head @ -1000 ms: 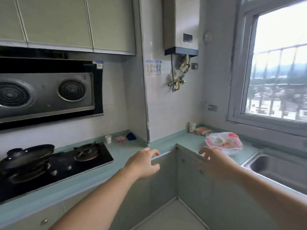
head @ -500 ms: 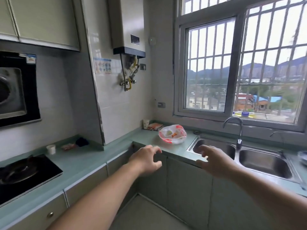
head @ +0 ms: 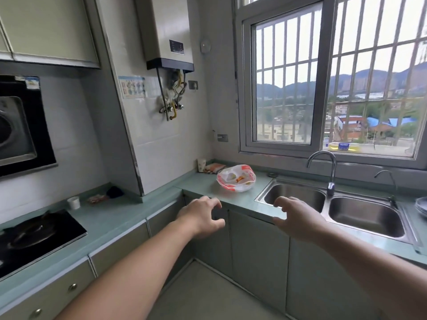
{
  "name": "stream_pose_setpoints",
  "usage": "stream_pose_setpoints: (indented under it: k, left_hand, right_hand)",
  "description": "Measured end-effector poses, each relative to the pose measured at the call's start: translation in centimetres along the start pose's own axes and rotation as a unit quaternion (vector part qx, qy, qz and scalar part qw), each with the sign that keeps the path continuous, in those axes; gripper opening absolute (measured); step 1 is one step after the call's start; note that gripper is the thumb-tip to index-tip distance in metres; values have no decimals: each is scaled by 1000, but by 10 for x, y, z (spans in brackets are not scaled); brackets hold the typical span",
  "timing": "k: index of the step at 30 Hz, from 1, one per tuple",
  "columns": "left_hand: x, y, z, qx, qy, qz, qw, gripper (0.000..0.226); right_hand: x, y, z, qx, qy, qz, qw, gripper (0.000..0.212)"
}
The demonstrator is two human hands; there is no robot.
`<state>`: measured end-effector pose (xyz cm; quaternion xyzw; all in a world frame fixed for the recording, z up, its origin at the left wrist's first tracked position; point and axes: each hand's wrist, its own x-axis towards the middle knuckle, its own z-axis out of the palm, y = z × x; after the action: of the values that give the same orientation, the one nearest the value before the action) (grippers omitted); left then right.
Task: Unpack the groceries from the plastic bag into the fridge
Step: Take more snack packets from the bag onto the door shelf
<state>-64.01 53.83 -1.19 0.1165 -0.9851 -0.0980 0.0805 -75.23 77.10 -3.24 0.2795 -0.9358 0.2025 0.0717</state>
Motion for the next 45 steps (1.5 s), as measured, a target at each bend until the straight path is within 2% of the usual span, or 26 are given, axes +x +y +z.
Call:
stream_pose_setpoints:
  k: [11,17,27,35,45]
  left_hand:
    - [67,-31,26,-20,-13,-1,1000,45]
    - [141,-77,34,-81,-5,5,997,43]
    - [281,-152,57,-127,-32,20,991,42]
    - [385,-160,94,-123,-62,37,990,43]
    - [514,-155,149,-126,-100,-20,987,42]
  right_hand:
    - [66,5,36,29,-27,-16,999,37]
    - [144,-4,55,8,-27,-27,999,32]
    - [274,-19,98,-13,-25,25,999,28]
    - [367,20,138,-14,-38,36,999,37]
    - [501,88,199,51,-78,41,995,35]
